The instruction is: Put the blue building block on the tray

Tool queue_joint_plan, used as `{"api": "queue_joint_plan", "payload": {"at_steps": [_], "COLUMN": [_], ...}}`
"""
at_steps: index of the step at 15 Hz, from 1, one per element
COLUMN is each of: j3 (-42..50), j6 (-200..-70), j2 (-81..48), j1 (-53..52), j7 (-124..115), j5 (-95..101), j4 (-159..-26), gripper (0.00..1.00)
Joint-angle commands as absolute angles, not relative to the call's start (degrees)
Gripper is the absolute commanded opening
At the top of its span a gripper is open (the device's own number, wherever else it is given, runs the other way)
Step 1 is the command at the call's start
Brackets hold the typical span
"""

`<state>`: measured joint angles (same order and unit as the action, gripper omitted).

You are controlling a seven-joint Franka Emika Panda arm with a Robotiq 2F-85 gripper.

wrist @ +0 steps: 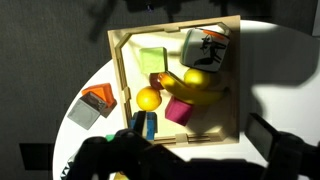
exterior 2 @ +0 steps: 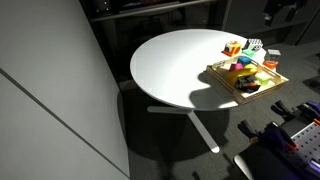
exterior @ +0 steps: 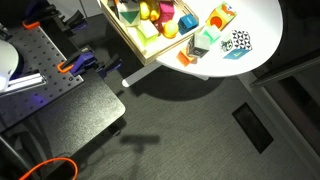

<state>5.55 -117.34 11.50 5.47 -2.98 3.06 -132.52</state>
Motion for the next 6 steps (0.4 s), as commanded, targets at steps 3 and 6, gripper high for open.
{"api": "queue_joint_plan", "payload": {"at_steps": [3, 6], "j3": [5.31, 5.31], "j6": [-118.58, -118.58], "j2": [12.45, 12.14], "j1": [5.64, 5.63], "j7": [-2.93, -2.93], "j5": [3.01, 3.01], "j4": [-133.21, -133.23], "gripper": [1.00, 1.00]}}
